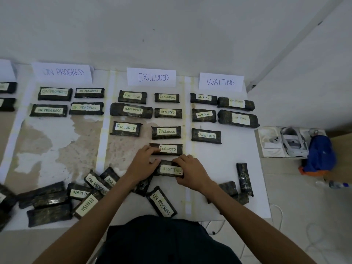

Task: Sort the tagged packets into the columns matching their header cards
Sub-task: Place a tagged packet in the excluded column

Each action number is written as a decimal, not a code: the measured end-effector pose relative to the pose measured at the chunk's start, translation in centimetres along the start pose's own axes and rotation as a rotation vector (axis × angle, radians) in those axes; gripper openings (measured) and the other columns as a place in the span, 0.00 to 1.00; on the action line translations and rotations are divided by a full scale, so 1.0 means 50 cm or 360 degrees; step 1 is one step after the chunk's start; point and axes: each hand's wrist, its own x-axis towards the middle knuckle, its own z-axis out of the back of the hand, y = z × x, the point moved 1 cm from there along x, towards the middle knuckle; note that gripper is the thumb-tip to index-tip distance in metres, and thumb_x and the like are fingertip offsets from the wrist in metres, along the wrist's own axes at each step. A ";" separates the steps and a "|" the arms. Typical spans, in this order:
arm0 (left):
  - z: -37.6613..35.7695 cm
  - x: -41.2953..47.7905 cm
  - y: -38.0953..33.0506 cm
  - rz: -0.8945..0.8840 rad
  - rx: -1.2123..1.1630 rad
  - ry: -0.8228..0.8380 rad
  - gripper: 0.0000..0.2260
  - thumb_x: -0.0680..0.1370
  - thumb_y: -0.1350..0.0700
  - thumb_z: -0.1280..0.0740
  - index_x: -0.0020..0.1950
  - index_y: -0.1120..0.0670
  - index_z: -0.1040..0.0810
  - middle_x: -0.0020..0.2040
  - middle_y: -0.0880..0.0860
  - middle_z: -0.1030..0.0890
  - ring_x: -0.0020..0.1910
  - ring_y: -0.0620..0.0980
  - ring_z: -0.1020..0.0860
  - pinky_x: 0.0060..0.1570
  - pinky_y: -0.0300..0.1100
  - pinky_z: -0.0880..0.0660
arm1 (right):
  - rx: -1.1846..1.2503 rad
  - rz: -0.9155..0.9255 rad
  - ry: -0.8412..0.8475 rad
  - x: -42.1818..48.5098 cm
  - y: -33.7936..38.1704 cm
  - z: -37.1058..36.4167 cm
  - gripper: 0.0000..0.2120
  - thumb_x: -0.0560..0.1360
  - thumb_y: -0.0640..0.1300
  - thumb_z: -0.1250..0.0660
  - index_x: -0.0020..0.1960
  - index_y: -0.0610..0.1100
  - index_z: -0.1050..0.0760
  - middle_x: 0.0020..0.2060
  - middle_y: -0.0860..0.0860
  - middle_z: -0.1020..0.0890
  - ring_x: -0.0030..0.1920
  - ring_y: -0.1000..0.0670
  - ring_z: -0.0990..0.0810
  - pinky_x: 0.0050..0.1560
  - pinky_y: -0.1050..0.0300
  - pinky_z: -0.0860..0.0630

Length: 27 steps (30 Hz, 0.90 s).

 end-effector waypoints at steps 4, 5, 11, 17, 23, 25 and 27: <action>0.032 -0.053 0.027 0.0488 -0.0533 0.0073 0.17 0.75 0.55 0.32 0.63 0.50 0.30 0.53 0.50 0.23 0.48 0.48 0.23 0.47 0.40 0.25 | 0.0117 -0.0052 -0.0107 0.036 0.052 0.015 0.30 0.66 0.49 0.28 0.66 0.46 0.31 0.59 0.47 0.25 0.56 0.45 0.27 0.53 0.50 0.29; 0.038 -0.061 0.036 0.0598 -0.0673 0.0052 0.17 0.75 0.55 0.32 0.63 0.51 0.30 0.54 0.52 0.22 0.50 0.50 0.22 0.49 0.45 0.23 | 0.0140 -0.0054 -0.0120 0.048 0.071 0.015 0.30 0.66 0.49 0.28 0.66 0.46 0.31 0.58 0.47 0.25 0.56 0.44 0.27 0.53 0.49 0.28; 0.106 -0.073 0.077 0.0918 -0.1045 -0.0182 0.10 0.77 0.59 0.34 0.57 0.58 0.28 0.53 0.56 0.21 0.52 0.54 0.21 0.48 0.45 0.22 | 0.0390 -0.0148 -0.0067 0.117 0.199 -0.006 0.28 0.69 0.51 0.28 0.66 0.46 0.31 0.57 0.47 0.23 0.54 0.46 0.24 0.53 0.51 0.26; 0.190 -0.046 0.111 0.0556 -0.0545 -0.0150 0.13 0.75 0.57 0.34 0.59 0.55 0.26 0.53 0.53 0.21 0.51 0.51 0.22 0.49 0.44 0.25 | 0.1406 -0.0782 -0.0031 0.173 0.290 -0.030 0.09 0.74 0.45 0.31 0.53 0.44 0.23 0.42 0.47 0.17 0.34 0.52 0.18 0.39 0.55 0.21; 0.195 -0.036 0.167 -0.0095 0.0457 0.0212 0.36 0.71 0.48 0.31 0.73 0.58 0.42 0.62 0.60 0.31 0.57 0.59 0.29 0.52 0.51 0.27 | 0.2002 -0.1273 -0.0124 0.205 0.329 -0.047 0.02 0.75 0.41 0.32 0.43 0.44 0.23 0.41 0.43 0.17 0.33 0.50 0.19 0.34 0.60 0.24; 0.193 -0.026 0.179 -0.0179 0.0474 0.0235 0.34 0.71 0.53 0.30 0.73 0.59 0.42 0.60 0.60 0.31 0.55 0.60 0.28 0.48 0.51 0.25 | 0.2058 -0.1348 -0.0146 0.210 0.336 -0.052 0.03 0.75 0.42 0.33 0.43 0.43 0.23 0.40 0.43 0.17 0.33 0.51 0.19 0.34 0.61 0.25; 0.192 -0.005 0.187 -0.0252 0.0546 0.0304 0.35 0.70 0.58 0.32 0.74 0.58 0.44 0.61 0.61 0.32 0.55 0.60 0.28 0.48 0.53 0.25 | 0.2087 -0.1381 -0.0130 0.210 0.336 -0.056 0.04 0.75 0.42 0.34 0.42 0.43 0.24 0.40 0.42 0.17 0.34 0.50 0.20 0.34 0.60 0.26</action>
